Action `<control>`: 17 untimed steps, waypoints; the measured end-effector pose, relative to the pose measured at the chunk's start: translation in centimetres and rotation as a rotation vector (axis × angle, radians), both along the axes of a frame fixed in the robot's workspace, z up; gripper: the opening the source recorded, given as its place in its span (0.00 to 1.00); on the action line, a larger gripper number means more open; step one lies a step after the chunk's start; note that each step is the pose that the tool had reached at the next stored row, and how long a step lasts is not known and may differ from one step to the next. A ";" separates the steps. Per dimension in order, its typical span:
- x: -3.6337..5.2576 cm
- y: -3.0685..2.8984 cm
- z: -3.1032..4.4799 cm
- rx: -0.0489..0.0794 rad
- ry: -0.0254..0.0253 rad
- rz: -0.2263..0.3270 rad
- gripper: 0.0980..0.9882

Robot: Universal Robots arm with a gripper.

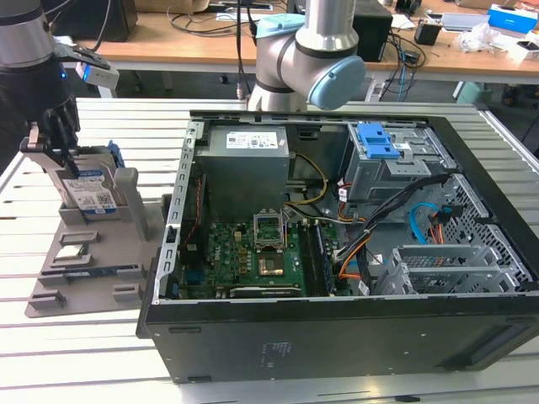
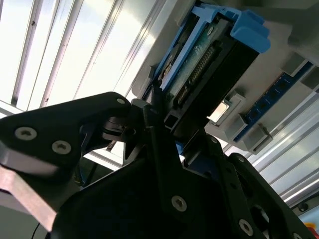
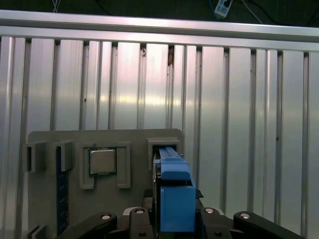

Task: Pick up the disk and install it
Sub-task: 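Pick up the disk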

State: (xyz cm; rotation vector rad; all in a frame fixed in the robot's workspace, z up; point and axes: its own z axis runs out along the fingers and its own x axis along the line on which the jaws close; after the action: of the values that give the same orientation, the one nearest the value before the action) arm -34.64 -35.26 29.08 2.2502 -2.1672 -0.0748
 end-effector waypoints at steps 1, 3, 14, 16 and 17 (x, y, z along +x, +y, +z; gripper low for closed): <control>0.00 0.00 0.00 0.000 0.0000 0.000 0.30; 0.00 0.00 -0.01 0.000 0.0000 0.000 0.30; 0.00 0.00 0.14 0.000 -0.0003 0.000 0.30; 0.01 0.01 0.47 0.000 -0.0001 0.000 0.30; 0.01 0.01 0.58 0.000 -0.0001 0.000 0.30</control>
State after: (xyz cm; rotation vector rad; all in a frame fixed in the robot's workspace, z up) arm -34.62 -35.25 29.66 2.2504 -2.1673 -0.0748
